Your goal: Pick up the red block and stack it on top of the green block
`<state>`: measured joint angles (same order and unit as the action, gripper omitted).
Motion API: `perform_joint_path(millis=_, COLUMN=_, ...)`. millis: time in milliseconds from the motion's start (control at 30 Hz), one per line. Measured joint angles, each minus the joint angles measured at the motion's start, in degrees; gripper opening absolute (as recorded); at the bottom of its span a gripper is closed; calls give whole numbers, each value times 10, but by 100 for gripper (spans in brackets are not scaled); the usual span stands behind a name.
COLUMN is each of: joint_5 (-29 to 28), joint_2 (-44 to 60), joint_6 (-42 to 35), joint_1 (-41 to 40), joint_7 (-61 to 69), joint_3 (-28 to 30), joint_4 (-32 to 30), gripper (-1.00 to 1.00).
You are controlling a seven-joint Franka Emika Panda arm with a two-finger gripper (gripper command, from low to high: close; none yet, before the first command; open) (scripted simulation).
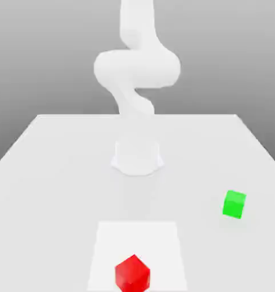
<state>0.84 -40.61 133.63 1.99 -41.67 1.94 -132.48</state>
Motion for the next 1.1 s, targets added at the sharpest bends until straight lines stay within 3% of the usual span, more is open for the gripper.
perform_joint_path(millis=467, joint_5=63, joint_2=295, joint_6=101, joint_1=81, joint_7=246, joint_3=80, joint_4=-38, gripper=0)
perform_joint_path(millis=667, joint_5=75, joint_2=419, joint_6=144, joint_1=85, joint_7=340, joint_3=83, joint_4=-54, gripper=0)
perform_joint_path(millis=833, joint_5=53, joint_2=517, joint_6=183, joint_1=78, joint_7=395, joint_3=81, joint_4=-69, gripper=0)
perform_joint_path(millis=1000, joint_5=70, joint_2=619, joint_6=258, joint_1=59, joint_7=426, joint_3=58, joint_4=-60, gripper=0)
perform_joint_path(millis=1033, joint_5=75, joint_2=634, joint_6=271, joint_1=54, joint_7=430, joint_3=53, joint_4=-57, gripper=-100)
perform_joint_path(millis=1100, joint_5=75, joint_2=634, joint_6=271, joint_1=54, joint_7=430, joint_3=53, joint_4=-57, gripper=-100)
